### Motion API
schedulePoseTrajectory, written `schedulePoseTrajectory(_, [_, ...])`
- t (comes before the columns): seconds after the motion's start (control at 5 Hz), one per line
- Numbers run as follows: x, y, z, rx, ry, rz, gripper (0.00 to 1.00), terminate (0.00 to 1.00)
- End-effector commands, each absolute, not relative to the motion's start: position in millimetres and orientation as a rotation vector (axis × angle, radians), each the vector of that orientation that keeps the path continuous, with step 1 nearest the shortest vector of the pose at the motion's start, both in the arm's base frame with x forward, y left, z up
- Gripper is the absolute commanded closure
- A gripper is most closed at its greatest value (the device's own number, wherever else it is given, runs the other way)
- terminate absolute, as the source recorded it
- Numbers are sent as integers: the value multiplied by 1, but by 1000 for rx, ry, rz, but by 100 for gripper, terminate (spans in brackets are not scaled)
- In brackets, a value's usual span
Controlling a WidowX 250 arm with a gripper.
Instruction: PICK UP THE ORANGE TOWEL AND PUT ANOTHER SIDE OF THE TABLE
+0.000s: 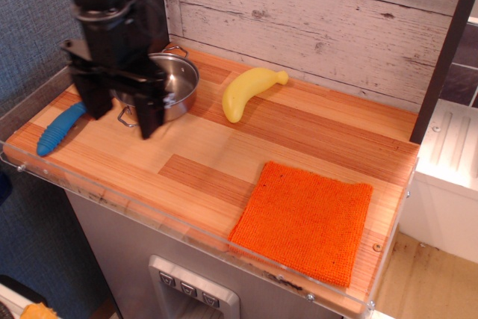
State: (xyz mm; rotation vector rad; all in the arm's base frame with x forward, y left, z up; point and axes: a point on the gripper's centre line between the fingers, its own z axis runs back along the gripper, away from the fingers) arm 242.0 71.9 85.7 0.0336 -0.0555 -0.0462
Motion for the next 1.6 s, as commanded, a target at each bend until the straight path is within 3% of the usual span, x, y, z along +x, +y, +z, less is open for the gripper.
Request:
schedulePoseTrajectory(0.0, [238, 12, 91, 41, -100, -113, 0, 0])
schedulePoseTrajectory(0.4, [253, -37, 50, 3, -104, -54, 0, 0])
schedulePoseTrajectory(1.0, [261, -97, 28, 12, -99, -124, 0, 0])
schedulePoseTrajectory(1.4, [260, -100, 8, 47, -60, -142, 0, 0])
